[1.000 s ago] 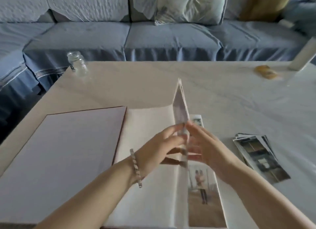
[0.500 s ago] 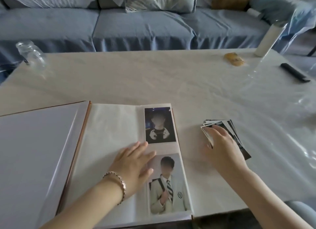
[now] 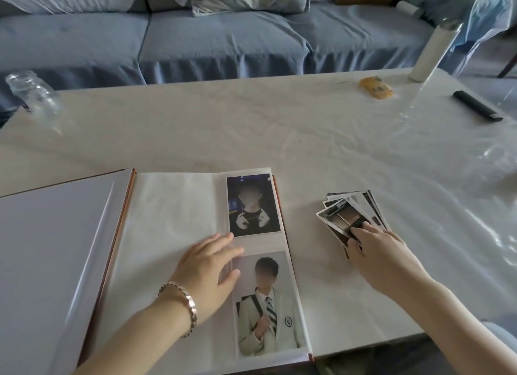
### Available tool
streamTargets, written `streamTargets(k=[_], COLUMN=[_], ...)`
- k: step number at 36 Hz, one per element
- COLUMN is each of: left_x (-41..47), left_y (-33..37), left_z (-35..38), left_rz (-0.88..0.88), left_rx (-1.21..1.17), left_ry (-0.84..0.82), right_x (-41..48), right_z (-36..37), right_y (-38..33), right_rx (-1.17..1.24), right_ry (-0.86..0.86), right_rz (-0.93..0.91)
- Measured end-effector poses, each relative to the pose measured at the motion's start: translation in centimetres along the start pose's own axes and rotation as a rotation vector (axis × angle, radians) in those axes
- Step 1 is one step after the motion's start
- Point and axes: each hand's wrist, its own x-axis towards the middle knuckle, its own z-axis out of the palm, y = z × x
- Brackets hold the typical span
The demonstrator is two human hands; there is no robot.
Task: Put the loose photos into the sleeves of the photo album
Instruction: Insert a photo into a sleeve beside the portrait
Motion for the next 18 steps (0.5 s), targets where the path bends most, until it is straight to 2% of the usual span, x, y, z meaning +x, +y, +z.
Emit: streamTargets(k=[6, 8, 10, 11, 13, 15, 17, 18], left_x=[0.4, 0.5, 0.7, 0.8, 1.1, 1.1, 0.8, 0.8], left_y=[0.5, 0.9, 1.6, 2.0, 2.9, 3.4, 3.6, 3.5], left_z=[-0.3, -0.6, -1.0, -1.2, -2.0, -2.9, -3.4, -3.5], left_rz=[-0.028, -0.062, -0.125, -0.151, -0.227, -0.322, -0.333, -0.330], left_rx=[-0.055, -0.151, -0.341, -0.478, -0.921, -1.302, -1.377, -1.327], left_ry=[0.028, 0.065, 0.126, 0.143, 0.074, -0.083, -0.118, -0.068], right_x=[-0.2, -0.4, -0.6, -0.7, -1.2, -1.8, -2.2, -2.3], right_z=[-0.7, -0.7, -0.7, -0.7, -0.8, -0.8, -0.6, -0.4], right_y=[-1.3, -1.5, -2.0, -2.4, -3.6, -4.9, -6.0, -6.5], right_rx=[-0.032, 0.025, 0.090, 0.135, 0.209, 0.211, 0.201, 0.207], right_ry=[0.065, 0.285, 0.532, 0.587, 0.600, 0.559, 0.489, 0.453], right_rz=[0.012, 0.002, -0.134, -0.239, -0.471, -0.646, -0.753, -0.779])
